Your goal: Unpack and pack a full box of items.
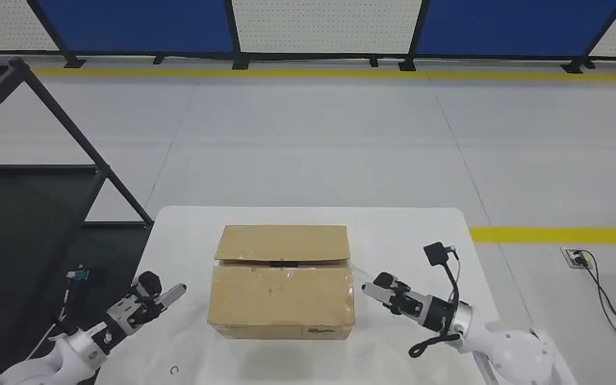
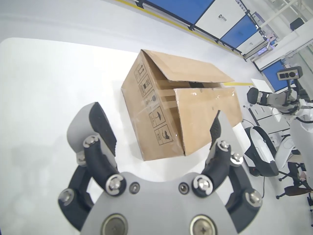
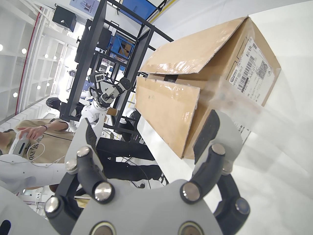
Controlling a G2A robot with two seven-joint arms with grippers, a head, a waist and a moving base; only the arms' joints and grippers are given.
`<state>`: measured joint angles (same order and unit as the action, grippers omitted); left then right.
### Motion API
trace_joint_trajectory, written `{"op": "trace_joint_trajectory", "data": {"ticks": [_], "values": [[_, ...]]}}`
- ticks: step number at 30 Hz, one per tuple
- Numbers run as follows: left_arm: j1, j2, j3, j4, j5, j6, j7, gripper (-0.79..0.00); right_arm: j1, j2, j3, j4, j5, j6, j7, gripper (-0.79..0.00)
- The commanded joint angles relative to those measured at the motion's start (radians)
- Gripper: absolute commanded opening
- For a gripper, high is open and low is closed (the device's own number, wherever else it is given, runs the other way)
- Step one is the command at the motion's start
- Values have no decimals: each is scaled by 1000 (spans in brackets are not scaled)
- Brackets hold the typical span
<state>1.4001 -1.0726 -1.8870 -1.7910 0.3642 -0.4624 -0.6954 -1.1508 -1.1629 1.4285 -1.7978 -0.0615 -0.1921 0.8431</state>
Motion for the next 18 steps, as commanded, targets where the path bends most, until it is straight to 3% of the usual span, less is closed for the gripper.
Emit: {"op": "trace_joint_trajectory", "data": {"ticks": [1,8,18], "values": [[0,0,0,0,0,0,-1,0,0,0,0,0,0,0,0,0],[-27,2,28,18,-50,46,-23,0,17,-6,-47,38,-29,3,-70,0],[-120,22,72,83,-121,74,-185,0,149,-17,-134,184,-26,-75,-73,0]]}}
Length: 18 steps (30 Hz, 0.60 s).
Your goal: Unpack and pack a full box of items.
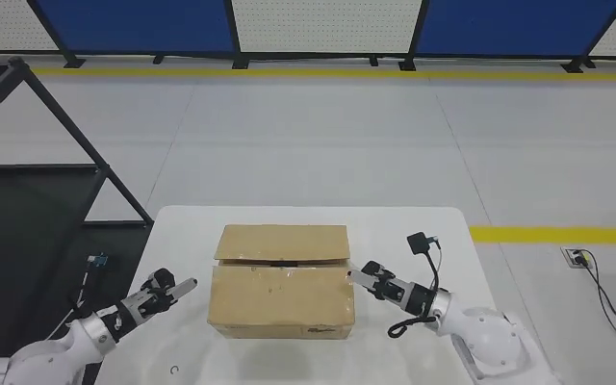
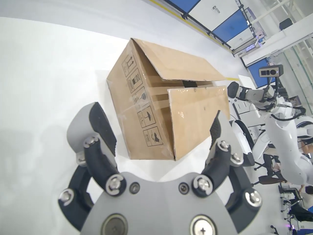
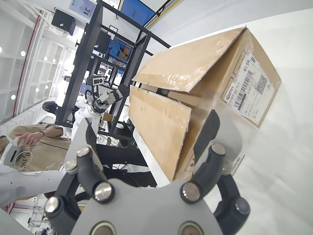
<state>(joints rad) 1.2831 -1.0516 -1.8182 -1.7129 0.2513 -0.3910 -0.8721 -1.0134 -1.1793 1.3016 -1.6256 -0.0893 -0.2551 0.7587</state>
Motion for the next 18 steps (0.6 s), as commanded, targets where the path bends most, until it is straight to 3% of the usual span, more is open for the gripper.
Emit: {"op": "trace_joint_trajectory", "data": {"ticks": [1,10,18], "values": [[-7,3,4,9,-15,5,-13,0,21,-1,-14,24,10,-26,24,0],[-9,14,-3,39,-77,8,-22,0,74,-1,-55,88,100,-134,127,0],[-5,23,-25,58,-249,11,-69,0,42,13,-15,57,240,-225,222,0]]}}
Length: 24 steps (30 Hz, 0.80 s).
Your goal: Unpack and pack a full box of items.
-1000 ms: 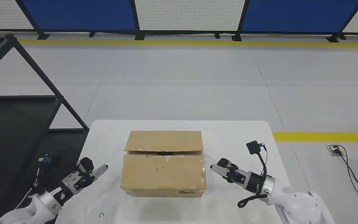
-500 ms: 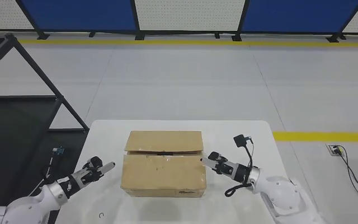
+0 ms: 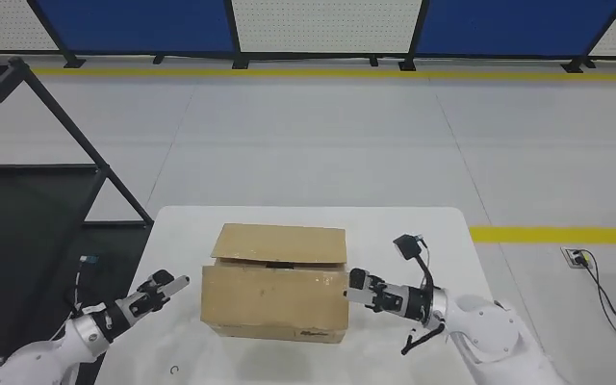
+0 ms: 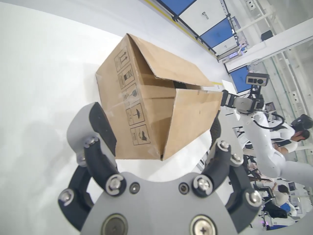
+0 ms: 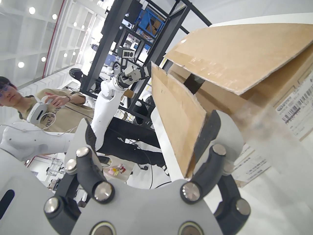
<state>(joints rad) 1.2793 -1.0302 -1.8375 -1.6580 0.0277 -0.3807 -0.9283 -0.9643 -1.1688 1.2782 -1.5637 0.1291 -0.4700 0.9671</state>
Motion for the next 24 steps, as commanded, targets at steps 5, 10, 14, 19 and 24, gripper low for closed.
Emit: {"op": "trace_joint_trajectory", "data": {"ticks": [5,10,14,19,24], "values": [[-9,10,-14,19,-59,16,-30,0,-37,14,35,-30,126,-54,106,0],[-11,16,-3,18,-50,23,-33,0,-55,25,41,-58,212,-90,221,0],[4,20,-19,-23,-30,57,-33,0,-71,33,43,-82,232,-102,267,0],[4,20,-19,-23,-30,57,-33,0,-84,40,29,-121,199,-99,284,0],[4,20,-19,-23,-30,57,-33,0,-85,46,-2,-150,133,-82,301,0]]}}
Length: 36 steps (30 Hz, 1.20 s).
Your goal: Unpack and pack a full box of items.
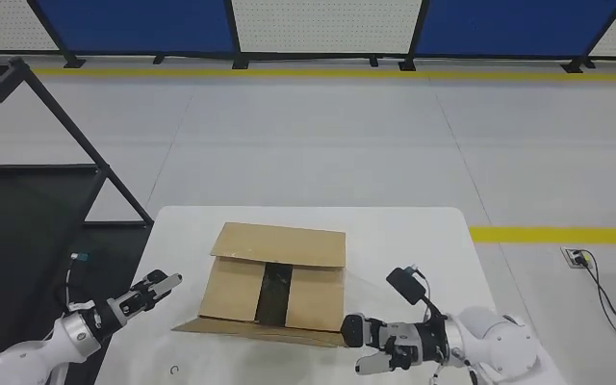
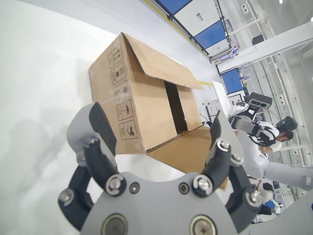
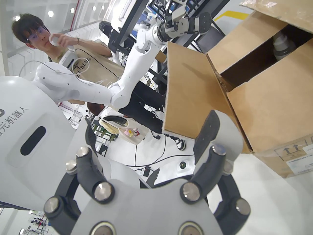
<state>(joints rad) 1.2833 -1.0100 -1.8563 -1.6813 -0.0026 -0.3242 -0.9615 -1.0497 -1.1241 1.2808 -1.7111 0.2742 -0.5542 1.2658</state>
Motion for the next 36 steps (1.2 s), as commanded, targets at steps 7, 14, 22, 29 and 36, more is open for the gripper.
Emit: {"op": "trace_joint_trajectory", "data": {"ticks": [7,14,22,29,36], "values": [[0,0,0,0,0,0,0,0,4,12,-30,-27,-55,19,19,0],[0,0,0,0,0,0,0,0,30,16,-73,-11,-124,49,17,0],[0,0,0,0,0,0,0,0,78,7,-154,27,-270,129,-74,0],[0,0,0,0,0,0,0,0,94,11,-173,42,-253,111,-56,0],[0,0,0,0,0,0,0,0,95,21,-174,40,-203,71,16,0]]}}
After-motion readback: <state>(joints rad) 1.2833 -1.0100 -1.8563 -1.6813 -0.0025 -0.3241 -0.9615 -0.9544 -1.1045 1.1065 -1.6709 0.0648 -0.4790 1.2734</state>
